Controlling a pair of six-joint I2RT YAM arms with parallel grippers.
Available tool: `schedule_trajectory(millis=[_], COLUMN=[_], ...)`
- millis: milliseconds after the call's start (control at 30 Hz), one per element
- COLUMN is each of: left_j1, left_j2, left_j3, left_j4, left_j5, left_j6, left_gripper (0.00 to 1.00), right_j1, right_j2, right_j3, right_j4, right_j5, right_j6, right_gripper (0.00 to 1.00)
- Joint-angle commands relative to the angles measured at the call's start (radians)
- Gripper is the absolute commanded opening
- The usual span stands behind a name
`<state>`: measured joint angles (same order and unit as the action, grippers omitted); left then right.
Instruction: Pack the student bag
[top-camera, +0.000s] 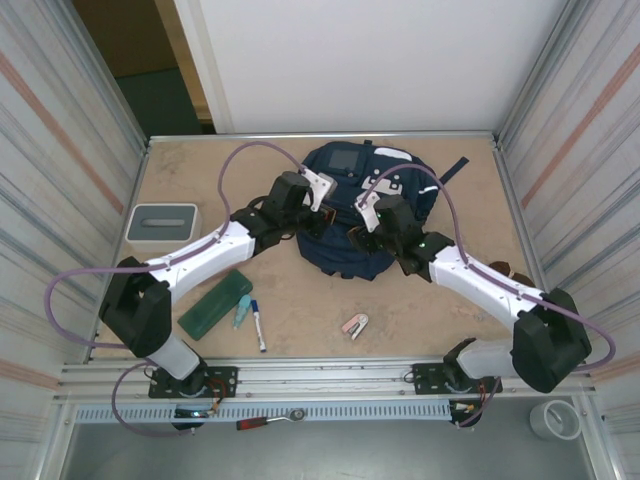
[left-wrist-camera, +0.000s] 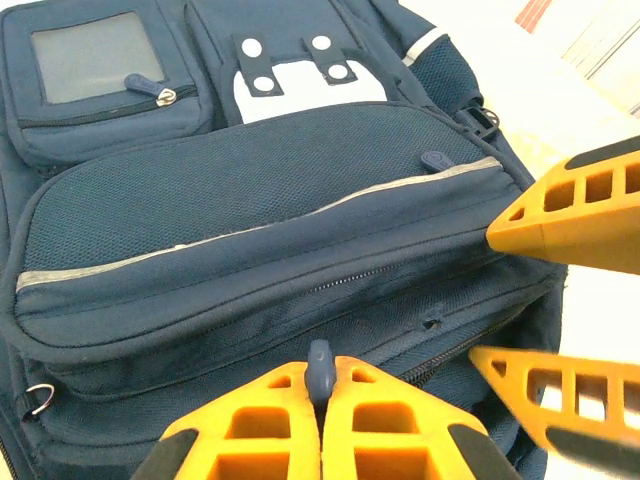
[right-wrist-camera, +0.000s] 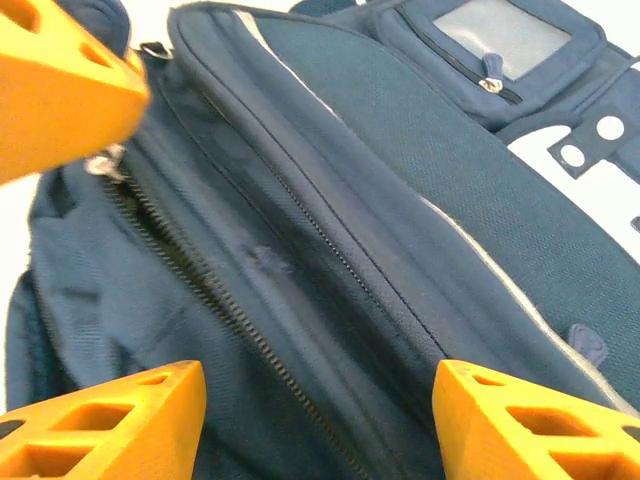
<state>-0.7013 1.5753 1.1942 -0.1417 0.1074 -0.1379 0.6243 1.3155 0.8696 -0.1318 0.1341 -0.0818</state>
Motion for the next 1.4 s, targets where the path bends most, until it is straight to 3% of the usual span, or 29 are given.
schedule_trajectory(millis=[0,67,200,367,667,833,900,1167,1367], left_j1=[0.018,0.03,0.078,0.13,0.201,0.192,0.181,0.131,0.117], left_j2=[-0.085,-0.097,-0.129,-0.165,-0.2,-0.193,-0.183,-0.156,-0.155], left_j3=[-0.009,-0.023,-0.058,-0.067,-0.08,-0.073,-0.066,-0.025,-0.016], left_j4=[0.067,0.066,0.067,0.07,0.075,0.085,0.093,0.087,0.077], left_j5=[0.026,0.02,0.005,0.006,0.009,0.059,0.072,0.089,0.09], left_j6=[-0.018,-0.02,-0.032,-0.042,-0.063,-0.079,-0.084,-0.08,-0.077], left_gripper=[0.0,0.0,0.0,0.0,0.0,0.0,0.0,0.0,0.0], right_j1=[0.0,-0.001,-0.024,-0.081,-0.212,-0.234,-0.219,-0.066,0.004], right_j2=[0.008,-0.01,-0.09,-0.204,-0.262,-0.255,-0.259,-0.144,0.049], right_j3=[0.034,0.027,0.016,0.016,-0.024,-0.042,-0.037,0.096,0.22], right_j4=[0.044,0.042,0.017,-0.014,-0.08,-0.094,-0.084,-0.089,-0.072], right_j5=[0.083,0.115,0.155,0.063,-0.036,-0.121,-0.179,-0.232,-0.228], right_j6=[-0.04,-0.042,-0.016,0.064,0.154,0.18,0.159,0.021,-0.038], right_gripper=[0.28,0.19,0.09,0.01,0.01,0.18,0.33,0.72,0.79])
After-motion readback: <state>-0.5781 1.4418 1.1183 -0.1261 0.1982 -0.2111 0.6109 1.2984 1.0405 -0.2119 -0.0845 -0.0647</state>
